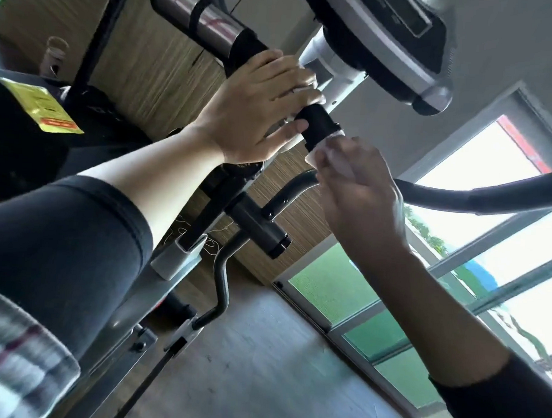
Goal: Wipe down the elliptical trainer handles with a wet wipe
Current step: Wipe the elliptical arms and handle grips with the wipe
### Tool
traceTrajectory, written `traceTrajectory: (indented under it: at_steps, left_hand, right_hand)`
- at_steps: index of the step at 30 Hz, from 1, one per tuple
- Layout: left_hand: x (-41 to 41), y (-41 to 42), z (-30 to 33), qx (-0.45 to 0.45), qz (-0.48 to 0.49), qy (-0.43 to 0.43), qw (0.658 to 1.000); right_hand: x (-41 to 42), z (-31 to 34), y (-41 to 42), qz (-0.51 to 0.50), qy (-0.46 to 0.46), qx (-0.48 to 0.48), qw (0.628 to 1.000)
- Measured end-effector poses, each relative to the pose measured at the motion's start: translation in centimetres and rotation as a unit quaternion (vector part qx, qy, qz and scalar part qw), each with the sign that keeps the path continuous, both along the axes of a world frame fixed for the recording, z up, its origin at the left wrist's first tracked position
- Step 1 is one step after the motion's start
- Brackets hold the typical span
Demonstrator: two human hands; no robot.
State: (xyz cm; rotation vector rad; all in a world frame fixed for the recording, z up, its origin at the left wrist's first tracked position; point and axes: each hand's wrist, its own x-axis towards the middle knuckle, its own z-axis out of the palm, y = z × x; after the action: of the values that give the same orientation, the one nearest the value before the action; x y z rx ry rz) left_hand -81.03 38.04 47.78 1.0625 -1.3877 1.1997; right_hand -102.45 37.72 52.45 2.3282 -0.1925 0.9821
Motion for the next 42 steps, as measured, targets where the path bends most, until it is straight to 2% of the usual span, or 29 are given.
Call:
traceTrajectory:
  at_steps: [4,6,11,15,21,26,30,33,39,42]
  left_hand:
    - [0.0,0.1,-0.1,0.006,0.0,0.001,1.0]
    - [0.1,0.1,0.0,0.008,-0.002,0.0,1.0]
    - [-0.2,0.4,0.1,0.027,-0.001,0.009,1.0]
    - [-0.6,1.4,0.3,0.077,-0.027,0.023,0.996]
    - [-1.0,3.4,1.3,0.15,-0.067,0.067,0.984]
    - [1.9,5.2,2.5,0.186,-0.07,0.124,0.972]
    - [3.2,5.7,2.6,0.224,-0.037,0.138,0.964]
    - [3.6,5.6,2.4,0.233,-0.029,0.134,0.963]
    - [3.9,5.9,2.5,0.243,-0.037,0.129,0.961]
    - [3.6,5.7,2.4,0.233,-0.039,0.134,0.962]
  right_hand:
    - [-2.8,-0.7,-0.6,-0.048,0.055,-0.076,0.994]
    - [-2.4,-0.5,-0.6,-0.049,0.057,-0.085,0.994]
    - [0.1,0.1,0.1,-0.057,0.013,0.068,0.996]
    - [-1.9,-0.1,0.4,-0.022,-0.042,0.076,0.996]
    - [1.7,3.7,0.8,-0.022,-0.072,0.235,0.969]
    - [2.0,3.7,1.7,-0.033,-0.106,0.227,0.968]
    - [3.2,4.7,1.3,-0.04,-0.085,0.34,0.936]
    - [4.1,5.5,0.8,-0.045,-0.081,0.383,0.919]
    - [3.1,5.2,1.5,-0.038,-0.087,0.355,0.93]
    - [4.6,5.5,1.2,-0.056,-0.086,0.378,0.92]
